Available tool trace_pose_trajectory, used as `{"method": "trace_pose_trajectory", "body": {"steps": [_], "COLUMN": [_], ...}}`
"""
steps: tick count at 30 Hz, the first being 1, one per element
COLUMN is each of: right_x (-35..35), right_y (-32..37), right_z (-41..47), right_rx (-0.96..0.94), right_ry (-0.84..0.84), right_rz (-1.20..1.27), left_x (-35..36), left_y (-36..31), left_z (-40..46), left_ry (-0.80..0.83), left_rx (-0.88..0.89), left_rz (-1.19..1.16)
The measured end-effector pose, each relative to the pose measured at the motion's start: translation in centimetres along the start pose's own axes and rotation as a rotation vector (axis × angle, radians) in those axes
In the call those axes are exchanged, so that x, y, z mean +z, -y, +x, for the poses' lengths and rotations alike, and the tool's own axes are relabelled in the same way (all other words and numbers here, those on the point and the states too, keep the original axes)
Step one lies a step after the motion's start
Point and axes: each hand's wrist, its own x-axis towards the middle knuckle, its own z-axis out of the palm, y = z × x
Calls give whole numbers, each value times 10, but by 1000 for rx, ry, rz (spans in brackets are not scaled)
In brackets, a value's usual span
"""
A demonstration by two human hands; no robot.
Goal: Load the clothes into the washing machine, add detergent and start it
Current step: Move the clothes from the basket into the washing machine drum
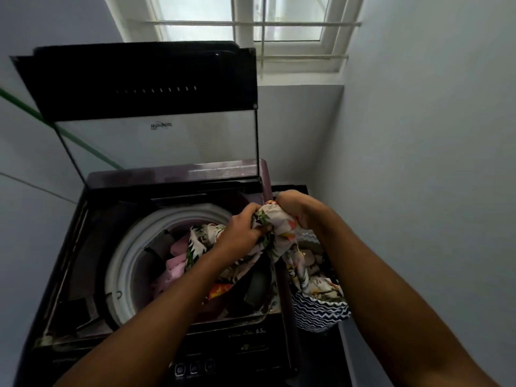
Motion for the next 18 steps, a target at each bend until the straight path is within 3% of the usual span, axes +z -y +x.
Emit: {"method": "trace_pose_trajectory", "body": {"steps": [12,15,18], "right_x": [63,91,121], "right_y": [94,92,73], "right_z": [-18,-1,9], "right_rx": [-133,-195,-157], "right_ry": [-42,17,62], "right_rz": [130,121,111], "left_x": [-75,-80,-75], "left_y": [19,40,73], "left_z": [-28,-35,-42], "left_ry": [-328,-434,-472], "left_rx": [-21,-153,-401], "left_rz": [-157,-154,-127]}}
